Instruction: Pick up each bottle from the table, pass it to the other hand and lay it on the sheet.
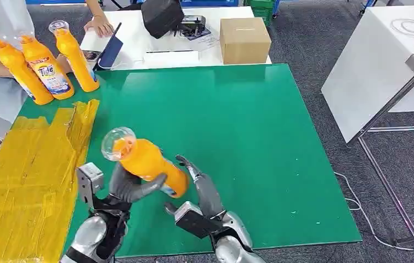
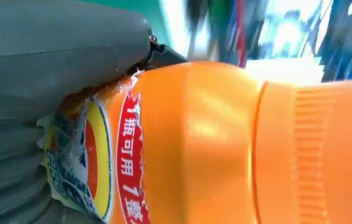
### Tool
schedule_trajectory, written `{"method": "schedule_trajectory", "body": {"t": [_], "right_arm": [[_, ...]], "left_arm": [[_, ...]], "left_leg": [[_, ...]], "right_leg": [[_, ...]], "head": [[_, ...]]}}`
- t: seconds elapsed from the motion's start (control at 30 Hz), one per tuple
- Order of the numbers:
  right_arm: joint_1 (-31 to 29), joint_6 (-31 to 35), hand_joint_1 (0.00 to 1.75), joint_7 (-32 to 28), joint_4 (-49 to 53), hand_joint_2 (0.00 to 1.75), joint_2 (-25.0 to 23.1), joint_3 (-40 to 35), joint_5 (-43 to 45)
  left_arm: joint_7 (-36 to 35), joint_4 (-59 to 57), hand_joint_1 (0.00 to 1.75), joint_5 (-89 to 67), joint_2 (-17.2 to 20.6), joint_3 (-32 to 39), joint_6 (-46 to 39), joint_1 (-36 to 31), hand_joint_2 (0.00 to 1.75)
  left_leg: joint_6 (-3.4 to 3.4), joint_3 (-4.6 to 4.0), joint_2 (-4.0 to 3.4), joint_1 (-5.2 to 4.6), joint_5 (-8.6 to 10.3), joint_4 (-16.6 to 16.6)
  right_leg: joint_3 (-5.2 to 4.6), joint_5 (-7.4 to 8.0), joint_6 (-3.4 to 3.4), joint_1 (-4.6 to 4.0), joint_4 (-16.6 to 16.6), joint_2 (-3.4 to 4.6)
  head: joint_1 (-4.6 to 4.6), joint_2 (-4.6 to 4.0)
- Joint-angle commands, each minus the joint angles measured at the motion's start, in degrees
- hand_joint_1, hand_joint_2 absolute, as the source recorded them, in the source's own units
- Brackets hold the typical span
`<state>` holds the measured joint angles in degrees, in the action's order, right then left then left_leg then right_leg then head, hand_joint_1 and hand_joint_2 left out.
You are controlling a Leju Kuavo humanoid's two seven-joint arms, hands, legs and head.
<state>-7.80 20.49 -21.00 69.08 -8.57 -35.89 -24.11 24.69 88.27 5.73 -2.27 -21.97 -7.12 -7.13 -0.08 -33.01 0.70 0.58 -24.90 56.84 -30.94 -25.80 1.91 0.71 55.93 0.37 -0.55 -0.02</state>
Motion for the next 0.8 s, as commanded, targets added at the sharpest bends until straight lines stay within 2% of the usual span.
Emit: {"method": "schedule_trajectory", "body": {"t": [0.03, 0.1, 0.17, 0.57, 0.63, 0.67, 0.73, 0.77, 0.8], "right_arm": [[6.96, 3.36, 0.0, -1.19, 20.57, 1.75, 6.22, 9.23, -0.15], [8.27, 3.84, 0.0, -1.4, 23.12, 1.75, 6.53, 10.47, -0.51], [9.48, 3.78, 0.0, -2.36, 25.73, 1.75, 6.67, 11.72, 0.04], [9.37, 3.69, 0.0, -2.37, 25.57, 1.75, 6.38, 11.86, 0.27], [9.32, 4.07, 0.0, -2.89, 25.69, 1.75, 6.43, 11.92, 0.34], [9.25, 4.33, 0.0, -3.53, 26.66, 1.75, 6.74, 12.1, 0.8], [9.24, 5.02, 0.0, -3.74, 28.26, 1.75, 7.0, 12.49, 0.3], [9.14, 4.83, 0.0, -3.82, 29.09, 1.75, 7.11, 12.67, 0.38], [8.99, 4.59, 0.0, -3.65, 29.97, 1.75, 7.29, 12.92, 0.31]], "left_arm": [[0.03, 2.86, 1.75, -33.46, 4.68, 13.1, -23.48, 1.89, 1.75], [-1.67, 1.9, 1.75, -40.7, 5.16, 14.88, -26.87, 2.77, 1.75], [-5.81, -1.17, 1.75, -59.09, 6.79, 16.63, -31.79, 2.97, 1.75], [-5.72, -2.44, 1.75, -59.08, 6.88, 16.26, -32.16, 2.38, 1.75], [-11.09, -4.09, 1.75, -73.69, 8.27, 17.01, -32.88, 2.26, 1.75], [-18.26, -7.25, 1.75, -89.04, 11.59, 16.38, -32.2, 1.77, 1.75], [-21.81, -12.08, 1.75, -94.41, 15.67, 14.68, -30.63, 0.54, 1.75], [-28.32, -14.6, 1.75, -95.73, 22.52, 8.59, -28.21, -1.08, 1.75], [-34.09, -17.9, 1.75, -95.73, 27.3, 1.62, -25.04, -3.24, 1.75]], "left_leg": [[0.01, 0.06, -0.06, 0.01, -0.04, -0.01], [0.03, 0.13, -0.02, -0.03, -0.06, -0.05], [0.04, 0.23, -0.08, 0.01, -0.11, -0.04], [0.01, 0.08, -0.02, 0.0, -0.02, -0.03], [0.02, 0.1, -0.05, -0.01, -0.03, -0.04], [0.01, 0.11, -0.06, -0.01, -0.02, -0.06], [-0.01, 0.34, -0.16, 0.01, -0.08, -0.13], [-0.03, 0.32, -0.13, 0.0, -0.05, -0.14], [-0.04, 0.22, -0.07, 0.01, -0.02, -0.1]], "right_leg": [[0.07, -0.03, -0.05, -0.03, -0.03, -0.01], [0.12, -0.07, -0.04, 0.01, -0.04, -0.05], [0.23, -0.08, -0.06, -0.03, -0.09, -0.01], [0.07, -0.03, -0.04, -0.01, -0.05, -0.04], [0.09, -0.03, -0.05, 0.0, -0.05, -0.03], [0.09, -0.03, -0.04, 0.01, -0.05, -0.01], [0.29, -0.07, -0.12, -0.03, -0.12, 0.03], [0.26, -0.05, -0.12, -0.02, -0.1, 0.03], [0.17, -0.05, -0.12, -0.03, -0.05, -0.03]], "head": [[0.04, 0.0], [0.02, 0.0], [0.04, 0.0], [0.04, 0.0], [0.02, 0.0], [0.04, 0.0], [0.04, 0.0], [0.04, 0.0], [0.07, 0.0]]}}
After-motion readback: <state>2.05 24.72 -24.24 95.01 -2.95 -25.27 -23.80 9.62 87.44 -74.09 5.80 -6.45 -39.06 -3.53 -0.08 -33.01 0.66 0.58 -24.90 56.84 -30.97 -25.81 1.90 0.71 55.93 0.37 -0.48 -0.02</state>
